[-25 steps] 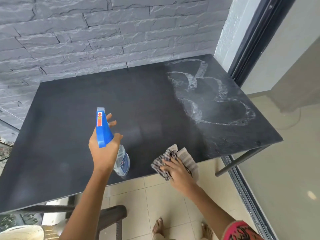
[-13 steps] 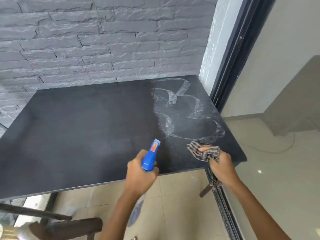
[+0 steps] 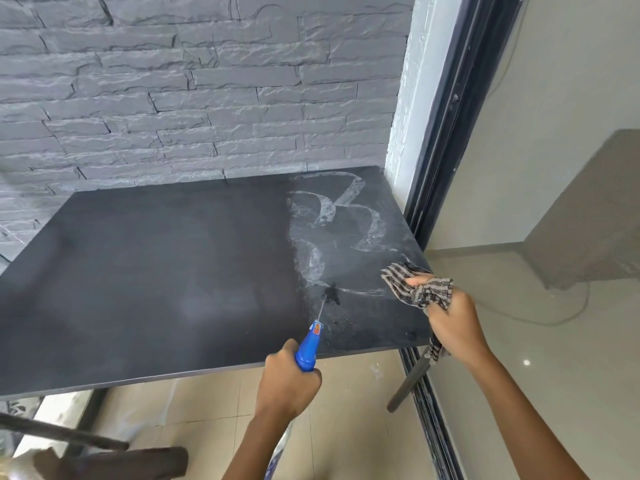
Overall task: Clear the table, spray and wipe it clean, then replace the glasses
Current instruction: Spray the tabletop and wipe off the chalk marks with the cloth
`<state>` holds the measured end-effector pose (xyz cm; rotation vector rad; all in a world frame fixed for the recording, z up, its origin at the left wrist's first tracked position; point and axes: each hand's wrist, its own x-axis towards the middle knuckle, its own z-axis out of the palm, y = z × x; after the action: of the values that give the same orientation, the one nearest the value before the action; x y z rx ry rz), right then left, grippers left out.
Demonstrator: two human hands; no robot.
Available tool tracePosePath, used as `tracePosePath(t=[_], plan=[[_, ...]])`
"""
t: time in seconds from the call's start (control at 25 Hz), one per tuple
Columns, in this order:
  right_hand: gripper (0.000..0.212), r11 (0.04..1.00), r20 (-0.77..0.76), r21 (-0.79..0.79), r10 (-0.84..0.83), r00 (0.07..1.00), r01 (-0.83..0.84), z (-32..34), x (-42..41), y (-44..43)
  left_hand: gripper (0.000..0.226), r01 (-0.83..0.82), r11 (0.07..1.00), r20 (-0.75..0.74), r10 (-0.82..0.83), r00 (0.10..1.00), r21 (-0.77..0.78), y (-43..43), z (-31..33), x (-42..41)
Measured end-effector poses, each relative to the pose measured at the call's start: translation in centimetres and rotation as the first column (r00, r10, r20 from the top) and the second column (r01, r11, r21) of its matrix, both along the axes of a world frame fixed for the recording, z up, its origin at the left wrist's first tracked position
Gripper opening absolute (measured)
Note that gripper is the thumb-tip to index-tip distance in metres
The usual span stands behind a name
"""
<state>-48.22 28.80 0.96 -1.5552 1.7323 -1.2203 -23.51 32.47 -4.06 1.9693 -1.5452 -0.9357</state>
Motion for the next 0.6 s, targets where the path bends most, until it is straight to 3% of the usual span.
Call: tracePosePath(t=[0.24, 0.6], plan=[[0.040, 0.998, 0.010, -0.009, 0.055, 0.998, -0.055, 0.2, 1.1, -3.2, 0.015, -0.093, 0.994, -0.088, 0.088, 0.992, -0.058, -4.7, 3.1, 1.0], [0.048, 0.991, 0.073, -0.088, 0.107, 0.992, -0.100, 2.4, 2.6, -12.4, 0.011, -0.038, 0.999, -0.073, 0.035, 0.997, -0.035, -15.3, 4.5, 1.2]])
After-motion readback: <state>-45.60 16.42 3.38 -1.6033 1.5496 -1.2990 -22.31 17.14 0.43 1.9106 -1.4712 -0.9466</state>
